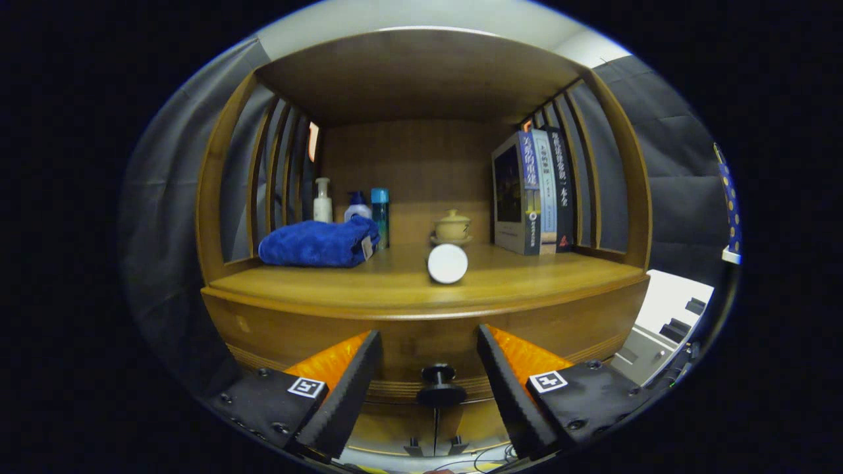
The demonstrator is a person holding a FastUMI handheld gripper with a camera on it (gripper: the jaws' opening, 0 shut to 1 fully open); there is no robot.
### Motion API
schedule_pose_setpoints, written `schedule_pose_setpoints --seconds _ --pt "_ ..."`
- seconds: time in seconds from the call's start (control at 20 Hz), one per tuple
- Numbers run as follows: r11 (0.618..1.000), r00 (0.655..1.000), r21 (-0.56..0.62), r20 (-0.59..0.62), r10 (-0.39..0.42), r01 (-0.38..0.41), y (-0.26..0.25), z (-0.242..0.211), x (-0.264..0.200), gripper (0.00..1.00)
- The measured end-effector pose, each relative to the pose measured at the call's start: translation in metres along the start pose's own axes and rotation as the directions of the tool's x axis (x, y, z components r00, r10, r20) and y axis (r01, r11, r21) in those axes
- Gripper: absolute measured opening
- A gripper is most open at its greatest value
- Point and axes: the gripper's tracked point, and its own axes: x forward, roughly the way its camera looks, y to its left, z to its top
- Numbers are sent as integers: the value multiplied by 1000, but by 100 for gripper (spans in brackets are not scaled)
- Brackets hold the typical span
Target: Pull open the drawer, take out the items inside it, and place them on the countertop above the cabinet.
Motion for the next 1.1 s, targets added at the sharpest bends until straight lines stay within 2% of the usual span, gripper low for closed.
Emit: schedule_pose_setpoints --seconds 0.3,0.45,0.6,0.75,0.8,0.85,1.1 --pt "998 997 -1 33 64 -64 2 44 -69 97" --pt "991 990 -7 32 136 -136 5 62 -125 97" --pt "989 986 29 78 145 -148 -8 91 -181 97" --pt "990 982 -7 126 141 -141 -27 122 -232 97" --pt "986 976 -10 140 167 -167 -24 131 -246 98" --pt "982 970 -15 152 188 -188 -22 139 -258 98" --pt "980 961 -66 193 198 -188 -24 170 -301 97"
